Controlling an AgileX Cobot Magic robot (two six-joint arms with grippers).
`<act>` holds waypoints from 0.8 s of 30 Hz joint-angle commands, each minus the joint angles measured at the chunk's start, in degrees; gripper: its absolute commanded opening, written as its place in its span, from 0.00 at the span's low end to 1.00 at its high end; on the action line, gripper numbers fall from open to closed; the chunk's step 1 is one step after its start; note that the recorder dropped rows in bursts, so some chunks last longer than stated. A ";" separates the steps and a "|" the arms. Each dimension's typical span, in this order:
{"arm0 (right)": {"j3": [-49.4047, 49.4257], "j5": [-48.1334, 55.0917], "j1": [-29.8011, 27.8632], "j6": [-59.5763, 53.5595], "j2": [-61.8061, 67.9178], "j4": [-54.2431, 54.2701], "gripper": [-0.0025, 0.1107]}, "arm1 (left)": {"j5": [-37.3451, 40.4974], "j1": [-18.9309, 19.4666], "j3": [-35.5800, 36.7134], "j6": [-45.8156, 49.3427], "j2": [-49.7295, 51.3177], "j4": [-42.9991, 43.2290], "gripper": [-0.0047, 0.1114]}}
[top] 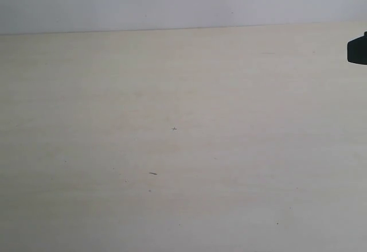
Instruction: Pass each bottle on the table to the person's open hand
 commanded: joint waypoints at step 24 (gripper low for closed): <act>0.17 -13.36 -0.22 -0.56 -7.25 -5.01 0.02 | -0.44 0.10 0.00 -0.22 -0.38 -0.39 0.04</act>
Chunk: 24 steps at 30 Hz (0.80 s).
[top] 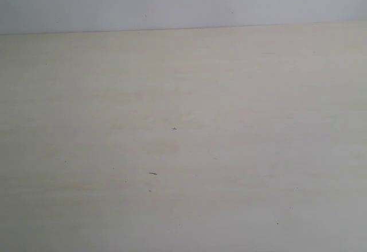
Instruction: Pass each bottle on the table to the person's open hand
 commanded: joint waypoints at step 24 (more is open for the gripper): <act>0.08 -5.81 -0.22 -0.56 -5.88 -1.58 0.02 | -0.44 0.10 0.00 -0.22 -0.38 -0.39 0.04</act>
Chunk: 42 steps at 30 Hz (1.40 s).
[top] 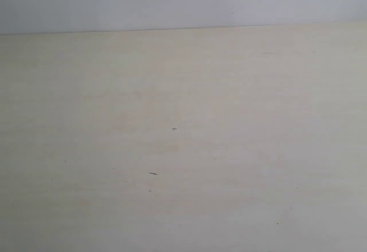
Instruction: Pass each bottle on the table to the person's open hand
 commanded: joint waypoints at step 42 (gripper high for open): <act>42.70 -26.11 -7.03 -7.04 -37.26 -6.09 0.02 | -0.44 0.10 0.00 -0.22 -0.38 -0.39 0.04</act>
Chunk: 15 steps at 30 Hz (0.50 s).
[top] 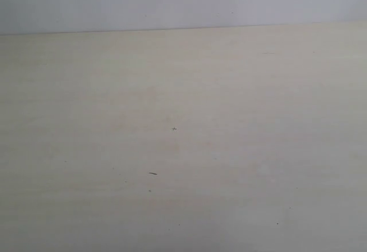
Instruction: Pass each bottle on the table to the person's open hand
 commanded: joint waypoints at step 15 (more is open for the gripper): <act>1.41 11.54 -6.21 -0.39 -3.11 -0.53 0.02 | -0.51 0.10 0.00 -0.32 -0.38 -0.39 0.04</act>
